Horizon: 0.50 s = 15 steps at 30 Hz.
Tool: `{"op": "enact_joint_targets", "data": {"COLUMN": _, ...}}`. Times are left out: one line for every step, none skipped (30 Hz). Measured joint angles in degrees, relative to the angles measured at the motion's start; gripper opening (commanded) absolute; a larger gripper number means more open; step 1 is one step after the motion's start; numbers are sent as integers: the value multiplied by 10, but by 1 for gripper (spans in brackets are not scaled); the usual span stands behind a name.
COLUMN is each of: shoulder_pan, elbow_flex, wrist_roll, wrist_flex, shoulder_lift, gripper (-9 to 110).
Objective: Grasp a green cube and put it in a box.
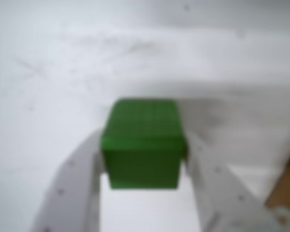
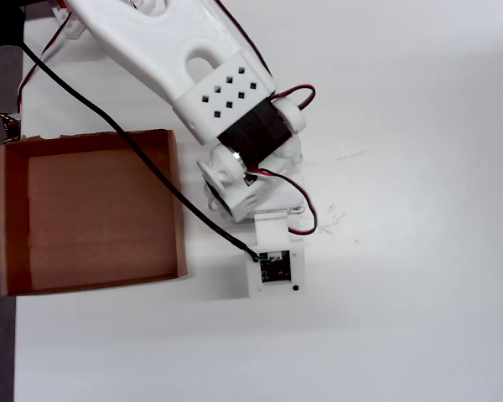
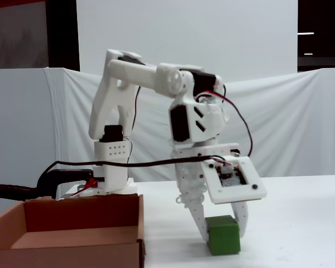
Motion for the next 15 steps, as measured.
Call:
{"op": "enact_joint_targets", "data": {"shoulder_pan": 0, "elbow_flex": 0, "wrist_roll": 0, "wrist_flex": 4, "shoulder_lift": 0, "gripper": 15}}
{"op": "enact_joint_targets", "data": {"shoulder_pan": 0, "elbow_flex": 0, "wrist_roll": 0, "wrist_flex": 9, "shoulder_lift": 0, "gripper": 15}}
{"op": "enact_joint_targets", "data": {"shoulder_pan": 1, "elbow_flex": 0, "wrist_roll": 0, "wrist_flex": 14, "shoulder_lift": 3, "gripper": 15}}
{"op": "enact_joint_targets", "data": {"shoulder_pan": 2, "elbow_flex": 0, "wrist_roll": 0, "wrist_flex": 19, "shoulder_lift": 6, "gripper": 15}}
{"op": "enact_joint_targets", "data": {"shoulder_pan": 5, "elbow_flex": 0, "wrist_roll": 0, "wrist_flex": 26, "shoulder_lift": 12, "gripper": 15}}
{"op": "enact_joint_targets", "data": {"shoulder_pan": 8, "elbow_flex": 0, "wrist_roll": 0, "wrist_flex": 33, "shoulder_lift": 23, "gripper": 15}}
{"op": "enact_joint_targets", "data": {"shoulder_pan": 12, "elbow_flex": 0, "wrist_roll": 0, "wrist_flex": 40, "shoulder_lift": 34, "gripper": 15}}
{"op": "enact_joint_targets", "data": {"shoulder_pan": 17, "elbow_flex": 0, "wrist_roll": 0, "wrist_flex": 47, "shoulder_lift": 47, "gripper": 15}}
{"op": "enact_joint_targets", "data": {"shoulder_pan": 22, "elbow_flex": 0, "wrist_roll": 0, "wrist_flex": 54, "shoulder_lift": 61, "gripper": 15}}
{"op": "enact_joint_targets", "data": {"shoulder_pan": 27, "elbow_flex": 0, "wrist_roll": 0, "wrist_flex": 62, "shoulder_lift": 73, "gripper": 15}}
{"op": "enact_joint_targets", "data": {"shoulder_pan": 33, "elbow_flex": 0, "wrist_roll": 0, "wrist_flex": 69, "shoulder_lift": 84, "gripper": 15}}
{"op": "enact_joint_targets", "data": {"shoulder_pan": 38, "elbow_flex": 0, "wrist_roll": 0, "wrist_flex": 78, "shoulder_lift": 97, "gripper": 15}}
{"op": "enact_joint_targets", "data": {"shoulder_pan": 42, "elbow_flex": 0, "wrist_roll": 0, "wrist_flex": 87, "shoulder_lift": 109, "gripper": 15}}
{"op": "enact_joint_targets", "data": {"shoulder_pan": 47, "elbow_flex": 0, "wrist_roll": -4, "wrist_flex": 96, "shoulder_lift": 123, "gripper": 15}}
{"op": "enact_joint_targets", "data": {"shoulder_pan": 53, "elbow_flex": 0, "wrist_roll": -10, "wrist_flex": 105, "shoulder_lift": 138, "gripper": 15}}
